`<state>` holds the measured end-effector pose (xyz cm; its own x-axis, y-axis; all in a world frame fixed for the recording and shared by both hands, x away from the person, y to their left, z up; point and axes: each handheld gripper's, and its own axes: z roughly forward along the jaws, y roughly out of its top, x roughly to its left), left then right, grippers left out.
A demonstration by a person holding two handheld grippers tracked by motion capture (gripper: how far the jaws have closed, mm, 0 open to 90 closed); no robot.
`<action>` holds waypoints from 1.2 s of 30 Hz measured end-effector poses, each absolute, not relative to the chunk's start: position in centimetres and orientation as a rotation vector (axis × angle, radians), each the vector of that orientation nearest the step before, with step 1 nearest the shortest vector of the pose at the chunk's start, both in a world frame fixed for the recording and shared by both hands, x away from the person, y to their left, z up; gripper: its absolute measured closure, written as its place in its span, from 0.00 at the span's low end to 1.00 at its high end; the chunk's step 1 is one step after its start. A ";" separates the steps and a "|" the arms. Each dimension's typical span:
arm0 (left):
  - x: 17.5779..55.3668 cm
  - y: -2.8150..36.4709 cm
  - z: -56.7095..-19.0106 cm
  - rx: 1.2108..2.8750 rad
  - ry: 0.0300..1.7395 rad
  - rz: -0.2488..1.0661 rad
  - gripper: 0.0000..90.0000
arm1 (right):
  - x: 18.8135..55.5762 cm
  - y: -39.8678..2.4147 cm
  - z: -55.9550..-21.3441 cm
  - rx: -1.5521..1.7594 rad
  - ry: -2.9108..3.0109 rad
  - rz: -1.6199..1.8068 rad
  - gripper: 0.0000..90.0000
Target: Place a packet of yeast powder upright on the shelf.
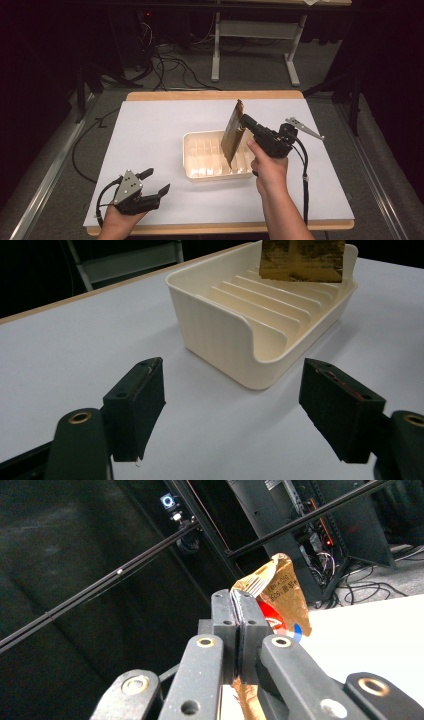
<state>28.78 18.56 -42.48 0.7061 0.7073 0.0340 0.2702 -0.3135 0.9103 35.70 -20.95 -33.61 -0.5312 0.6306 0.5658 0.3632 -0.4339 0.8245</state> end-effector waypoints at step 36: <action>28.8 18.7 -42.5 1.897 0.753 0.535 0.30 | 37.4 -19.1 -37.0 1.448 1.659 1.898 1.00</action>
<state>28.80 18.66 -42.45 0.7098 0.7033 0.0390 0.2677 -0.3206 0.9086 37.43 -19.11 -36.96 -0.4834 0.7123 0.5089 0.4091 -0.3301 0.8507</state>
